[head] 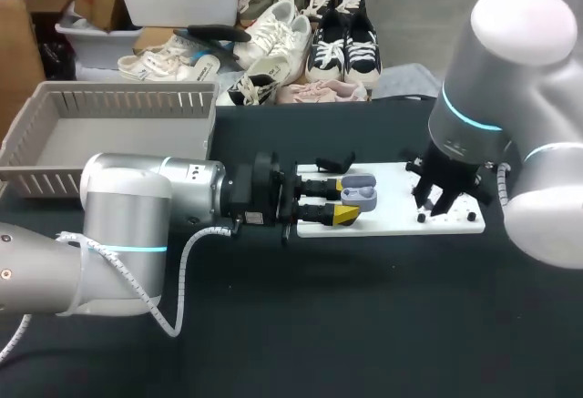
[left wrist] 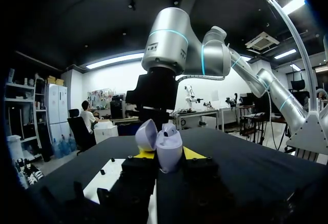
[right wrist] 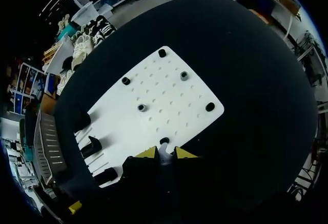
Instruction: Pick up each earbud case from the left stands, insert the matching earbuds, close the lid, and place the case in the box.
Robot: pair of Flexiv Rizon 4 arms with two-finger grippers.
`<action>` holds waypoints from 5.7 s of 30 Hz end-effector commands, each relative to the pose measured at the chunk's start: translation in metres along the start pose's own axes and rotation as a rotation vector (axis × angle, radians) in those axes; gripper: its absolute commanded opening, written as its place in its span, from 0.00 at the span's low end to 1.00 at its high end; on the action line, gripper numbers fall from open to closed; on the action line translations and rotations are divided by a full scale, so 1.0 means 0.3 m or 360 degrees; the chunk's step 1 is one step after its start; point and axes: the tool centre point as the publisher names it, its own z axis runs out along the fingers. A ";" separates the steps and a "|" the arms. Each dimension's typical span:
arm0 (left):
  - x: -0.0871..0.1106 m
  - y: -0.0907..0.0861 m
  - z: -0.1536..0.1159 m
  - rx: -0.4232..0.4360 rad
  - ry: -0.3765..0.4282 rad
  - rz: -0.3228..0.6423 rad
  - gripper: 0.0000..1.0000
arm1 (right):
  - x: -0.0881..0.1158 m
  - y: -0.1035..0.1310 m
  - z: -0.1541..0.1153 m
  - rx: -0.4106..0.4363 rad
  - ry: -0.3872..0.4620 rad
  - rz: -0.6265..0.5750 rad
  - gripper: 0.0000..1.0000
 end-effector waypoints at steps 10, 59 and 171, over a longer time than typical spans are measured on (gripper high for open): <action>0.001 -0.002 0.000 -0.0004 0.0000 0.0002 0.00 | -0.016 -0.050 -0.135 -0.0019 -0.0079 0.0001 0.00; 0.001 -0.002 0.000 -0.0004 0.0000 0.0002 0.00 | 0.329 0.255 -0.469 0.0259 0.0103 -0.0844 0.00; 0.001 -0.002 0.000 -0.0004 0.0000 0.0002 0.00 | 0.311 0.306 -0.286 0.0302 0.0246 -0.1069 0.00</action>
